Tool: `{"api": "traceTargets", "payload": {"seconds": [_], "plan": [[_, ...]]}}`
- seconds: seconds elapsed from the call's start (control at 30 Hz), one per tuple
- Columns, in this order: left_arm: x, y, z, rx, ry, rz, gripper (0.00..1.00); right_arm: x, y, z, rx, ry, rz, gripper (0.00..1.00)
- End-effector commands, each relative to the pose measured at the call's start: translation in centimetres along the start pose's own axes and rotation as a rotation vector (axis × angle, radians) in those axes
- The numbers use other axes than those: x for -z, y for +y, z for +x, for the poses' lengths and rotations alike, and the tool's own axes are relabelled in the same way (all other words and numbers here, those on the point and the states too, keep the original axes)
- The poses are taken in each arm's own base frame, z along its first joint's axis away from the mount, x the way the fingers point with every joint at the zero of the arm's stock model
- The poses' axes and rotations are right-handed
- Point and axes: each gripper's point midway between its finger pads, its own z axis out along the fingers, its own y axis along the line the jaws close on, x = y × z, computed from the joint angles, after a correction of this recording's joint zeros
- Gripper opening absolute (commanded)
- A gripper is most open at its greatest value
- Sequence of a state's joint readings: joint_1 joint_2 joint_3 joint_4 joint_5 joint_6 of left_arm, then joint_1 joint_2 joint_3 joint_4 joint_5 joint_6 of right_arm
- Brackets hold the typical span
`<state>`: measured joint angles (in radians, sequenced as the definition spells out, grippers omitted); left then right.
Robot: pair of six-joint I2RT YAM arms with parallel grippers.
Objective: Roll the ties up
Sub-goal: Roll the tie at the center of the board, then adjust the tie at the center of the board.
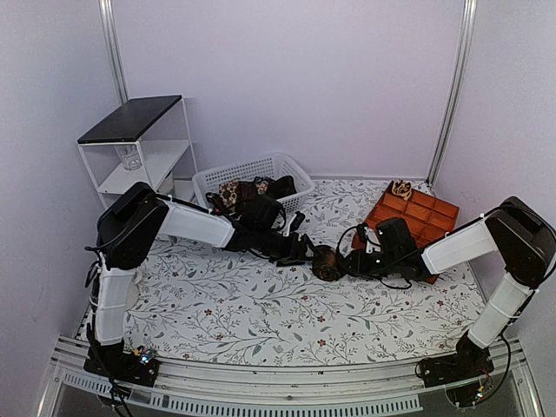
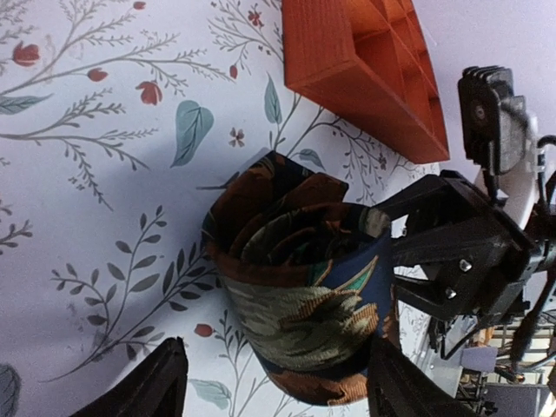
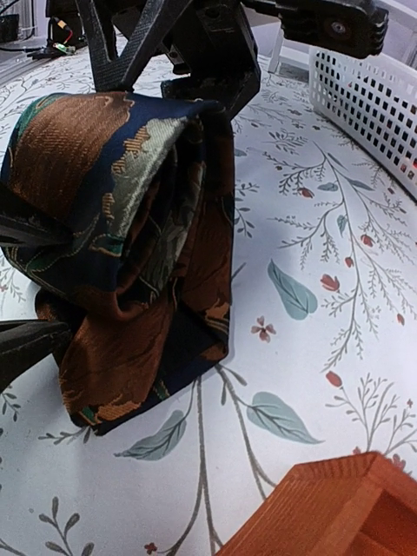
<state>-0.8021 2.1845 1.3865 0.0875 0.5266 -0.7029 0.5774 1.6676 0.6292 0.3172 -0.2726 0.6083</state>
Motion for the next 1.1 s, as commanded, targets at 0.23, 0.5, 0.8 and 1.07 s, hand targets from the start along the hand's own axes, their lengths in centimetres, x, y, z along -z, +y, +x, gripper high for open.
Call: {"api": "traceTargets", "payload": {"seconds": [0.23, 0.5, 0.8, 1.07], "plan": [[-1.5, -2.2, -1.0, 0.085, -0.010, 0.144, 0.75, 0.2, -0.5, 0.1, -0.001, -0.012, -0.004, 0.30], [-2.6, -1.9, -0.2, 0.145, 0.016, 0.167, 0.78, 0.1, -0.4, 0.2, -0.009, -0.012, -0.010, 0.29], [-4.0, -1.8, 1.2, 0.140, 0.039, 0.112, 0.67, 0.0, 0.0, 0.3, -0.017, -0.006, -0.035, 0.29], [-4.2, -0.6, 4.1, 0.032, 0.082, 0.037, 0.49, 2.3, 2.5, -1.0, -0.012, -0.034, -0.101, 0.34]]}}
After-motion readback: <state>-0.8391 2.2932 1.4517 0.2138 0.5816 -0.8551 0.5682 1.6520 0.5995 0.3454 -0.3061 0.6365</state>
